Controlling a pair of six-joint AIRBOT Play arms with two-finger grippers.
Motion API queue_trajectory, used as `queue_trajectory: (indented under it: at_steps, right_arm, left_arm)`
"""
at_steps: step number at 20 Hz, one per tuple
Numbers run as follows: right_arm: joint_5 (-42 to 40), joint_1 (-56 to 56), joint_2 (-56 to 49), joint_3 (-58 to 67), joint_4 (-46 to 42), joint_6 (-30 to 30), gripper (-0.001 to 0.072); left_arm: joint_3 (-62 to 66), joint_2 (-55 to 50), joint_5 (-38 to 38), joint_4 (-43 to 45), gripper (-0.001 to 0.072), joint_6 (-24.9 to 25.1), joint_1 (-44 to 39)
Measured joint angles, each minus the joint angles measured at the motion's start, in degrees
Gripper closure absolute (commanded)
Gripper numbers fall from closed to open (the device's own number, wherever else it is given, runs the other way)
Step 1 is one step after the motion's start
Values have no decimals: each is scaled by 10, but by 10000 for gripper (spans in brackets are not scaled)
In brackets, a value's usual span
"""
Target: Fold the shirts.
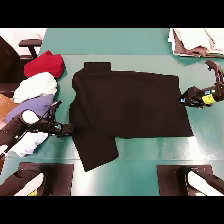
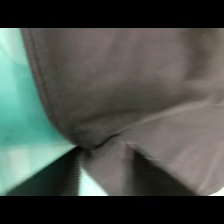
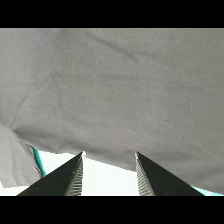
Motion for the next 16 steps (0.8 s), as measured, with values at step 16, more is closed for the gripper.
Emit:
queue_trajectory:
  at_steps: [16]
  right_arm:
    - [-51, -341, 20, -298, -52, -35, 283]
  left_arm:
    - [118, 2, -15, -4, 684, -9, -16]
